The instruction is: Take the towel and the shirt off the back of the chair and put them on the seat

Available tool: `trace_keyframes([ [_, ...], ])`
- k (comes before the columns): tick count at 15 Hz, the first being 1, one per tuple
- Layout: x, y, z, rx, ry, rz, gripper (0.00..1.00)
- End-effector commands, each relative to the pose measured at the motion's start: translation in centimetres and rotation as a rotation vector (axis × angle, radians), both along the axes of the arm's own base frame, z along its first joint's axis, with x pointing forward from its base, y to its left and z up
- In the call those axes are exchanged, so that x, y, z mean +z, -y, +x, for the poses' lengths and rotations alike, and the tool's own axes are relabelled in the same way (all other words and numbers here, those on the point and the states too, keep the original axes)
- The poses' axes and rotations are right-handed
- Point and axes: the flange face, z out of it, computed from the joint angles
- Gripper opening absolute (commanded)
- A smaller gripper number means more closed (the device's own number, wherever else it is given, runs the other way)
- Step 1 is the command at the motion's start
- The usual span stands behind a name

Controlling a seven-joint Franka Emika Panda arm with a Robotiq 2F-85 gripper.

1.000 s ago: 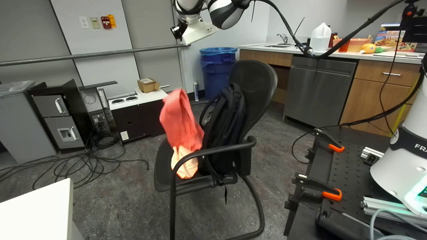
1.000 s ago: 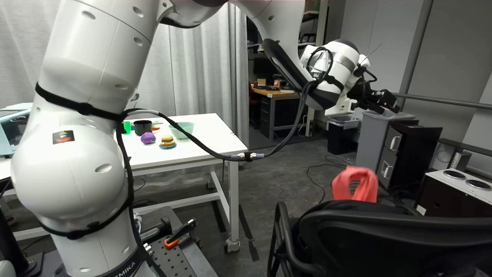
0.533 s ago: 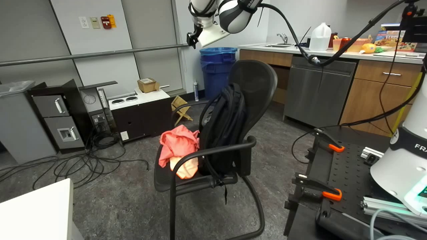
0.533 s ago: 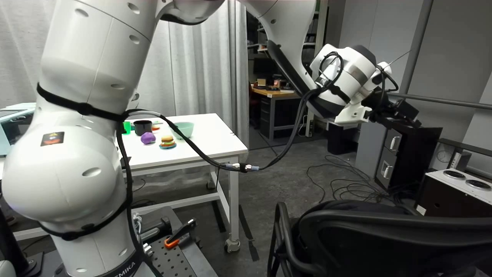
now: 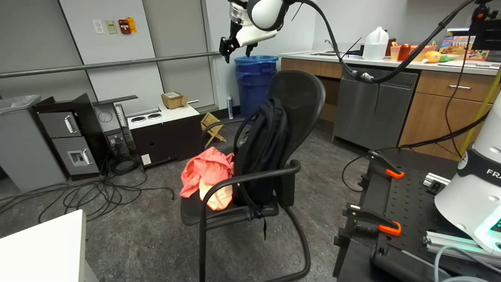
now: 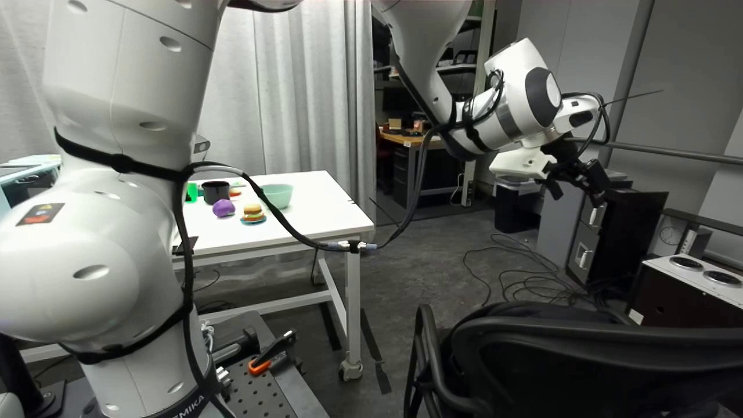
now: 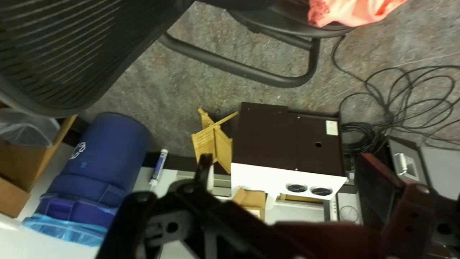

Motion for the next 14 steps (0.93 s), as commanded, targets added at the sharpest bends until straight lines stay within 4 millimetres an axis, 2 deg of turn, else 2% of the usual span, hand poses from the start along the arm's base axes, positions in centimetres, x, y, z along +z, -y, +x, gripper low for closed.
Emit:
trace_keyframes([
  [1,1.8,-0.7,-0.4,0.041,-0.058,0.110,1.00],
  [4,2.8,-0.4,-0.6,0.036,-0.111,0.177,1.00],
  [9,5.0,1.7,-2.1,-0.017,-0.171,0.193,1.00],
  [10,3.7,1.4,-1.5,-0.008,-0.154,0.189,1.00],
  [14,4.4,1.9,-1.8,-0.021,-0.161,0.183,1.00],
])
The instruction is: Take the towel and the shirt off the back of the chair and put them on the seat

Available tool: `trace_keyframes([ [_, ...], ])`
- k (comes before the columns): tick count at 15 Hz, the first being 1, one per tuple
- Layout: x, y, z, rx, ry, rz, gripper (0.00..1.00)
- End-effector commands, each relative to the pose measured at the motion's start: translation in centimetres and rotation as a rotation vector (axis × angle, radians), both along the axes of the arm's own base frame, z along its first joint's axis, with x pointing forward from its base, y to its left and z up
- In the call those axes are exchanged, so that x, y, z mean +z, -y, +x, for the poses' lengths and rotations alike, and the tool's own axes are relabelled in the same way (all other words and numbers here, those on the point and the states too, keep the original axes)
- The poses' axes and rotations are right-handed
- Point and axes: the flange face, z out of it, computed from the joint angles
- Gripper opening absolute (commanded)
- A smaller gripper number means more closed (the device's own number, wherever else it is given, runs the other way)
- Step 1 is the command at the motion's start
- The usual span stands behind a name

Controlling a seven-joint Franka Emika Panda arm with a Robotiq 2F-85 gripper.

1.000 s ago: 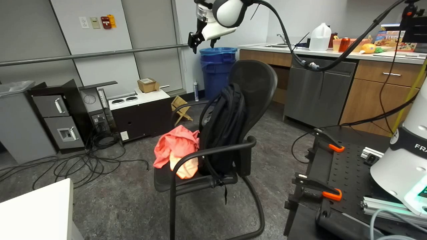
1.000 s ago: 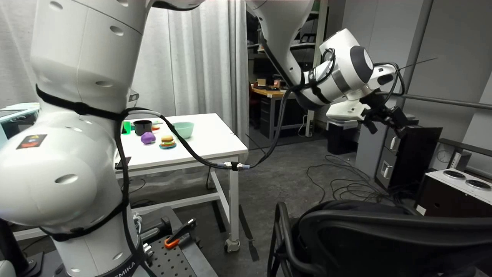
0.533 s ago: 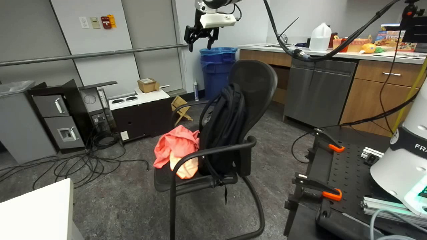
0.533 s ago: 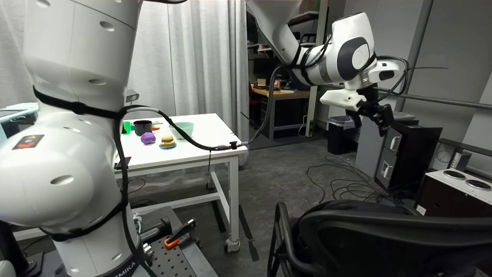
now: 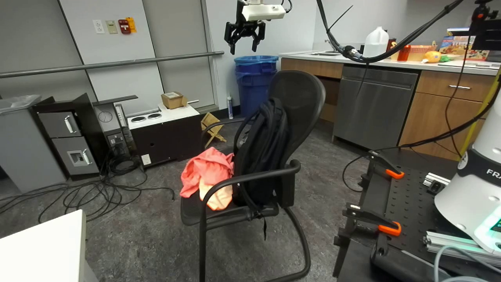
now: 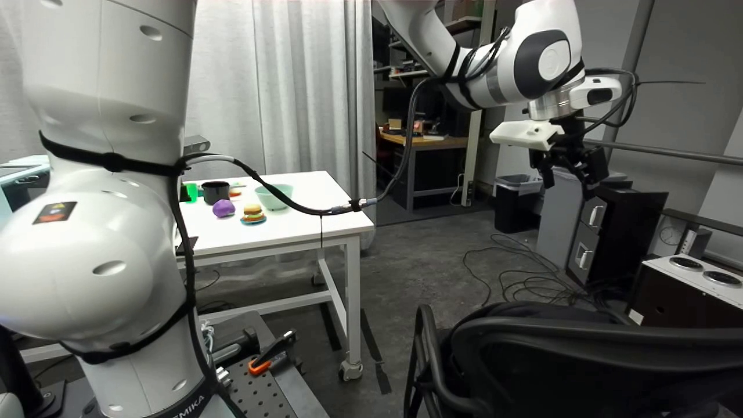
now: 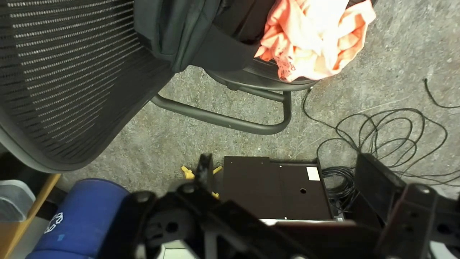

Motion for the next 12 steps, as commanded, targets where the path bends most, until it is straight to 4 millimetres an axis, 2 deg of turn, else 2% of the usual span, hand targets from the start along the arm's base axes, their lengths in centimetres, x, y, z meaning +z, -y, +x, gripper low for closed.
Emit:
trace_keyframes([
  [1,0.07,0.01,0.02,0.002,-0.001,0.001,1.00],
  [12,0.05,-0.03,0.02,0.002,-0.001,0.001,1.00],
])
